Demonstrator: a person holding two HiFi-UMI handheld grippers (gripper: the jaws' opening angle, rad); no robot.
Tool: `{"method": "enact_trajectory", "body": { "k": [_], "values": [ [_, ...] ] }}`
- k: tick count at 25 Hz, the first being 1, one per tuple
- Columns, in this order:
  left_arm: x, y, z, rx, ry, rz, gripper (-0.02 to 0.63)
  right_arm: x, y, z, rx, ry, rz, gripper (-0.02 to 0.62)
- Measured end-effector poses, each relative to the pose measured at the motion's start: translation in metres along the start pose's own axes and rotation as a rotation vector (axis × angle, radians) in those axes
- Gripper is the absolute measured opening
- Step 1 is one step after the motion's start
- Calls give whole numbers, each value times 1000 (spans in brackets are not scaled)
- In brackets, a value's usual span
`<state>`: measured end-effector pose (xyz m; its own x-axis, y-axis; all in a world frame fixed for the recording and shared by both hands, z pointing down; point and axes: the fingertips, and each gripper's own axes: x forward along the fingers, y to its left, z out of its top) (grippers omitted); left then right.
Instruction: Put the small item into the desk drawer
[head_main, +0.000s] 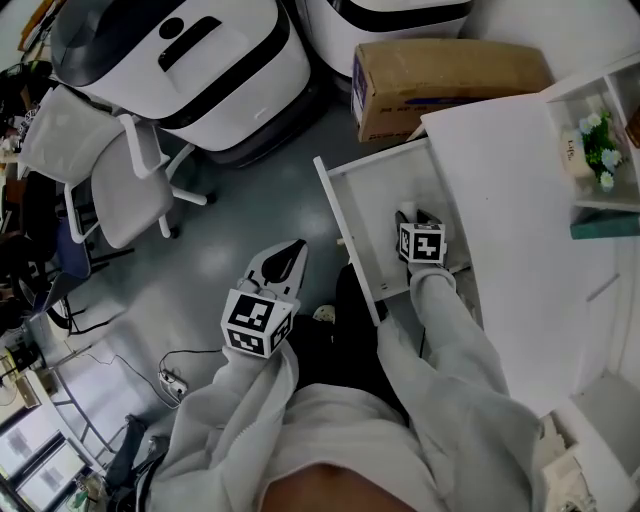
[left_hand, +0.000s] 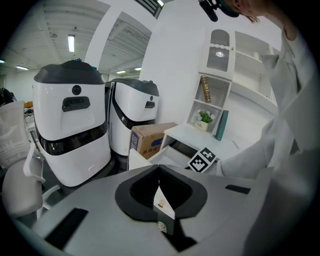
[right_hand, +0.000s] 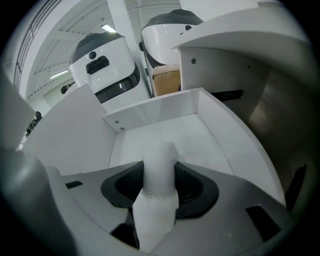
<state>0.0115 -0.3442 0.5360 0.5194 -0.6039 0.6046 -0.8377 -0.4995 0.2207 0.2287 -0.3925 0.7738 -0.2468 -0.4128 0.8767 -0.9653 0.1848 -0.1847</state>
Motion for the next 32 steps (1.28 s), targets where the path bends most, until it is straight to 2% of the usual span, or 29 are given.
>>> {"method": "enact_trajectory", "body": {
  "k": [11,19,20,21,24,28,32],
  "values": [
    [11,11,-7,-31,36,30,17,34,-2,-24,-10,87,-29,190],
    [12,15,-11,-42,37,33,17,41,1,-27,-68,53,-69,196],
    [11,15,-10,-42,34,29,17,41,2,-27,-75,48,-62,217],
    [11,15,-10,-40,30,23,17,40,3,-27,-77,44,-56,264],
    [6,16,-7,-32,18,9,17,33,6,-26,-61,28,-52,299],
    [1,21,-4,-4,20,-12,17,15,9,-24,-35,-5,-77,302],
    [-5,18,11,39,3,-43,17,-13,13,-23,48,-58,-83,302]
  ]
}}
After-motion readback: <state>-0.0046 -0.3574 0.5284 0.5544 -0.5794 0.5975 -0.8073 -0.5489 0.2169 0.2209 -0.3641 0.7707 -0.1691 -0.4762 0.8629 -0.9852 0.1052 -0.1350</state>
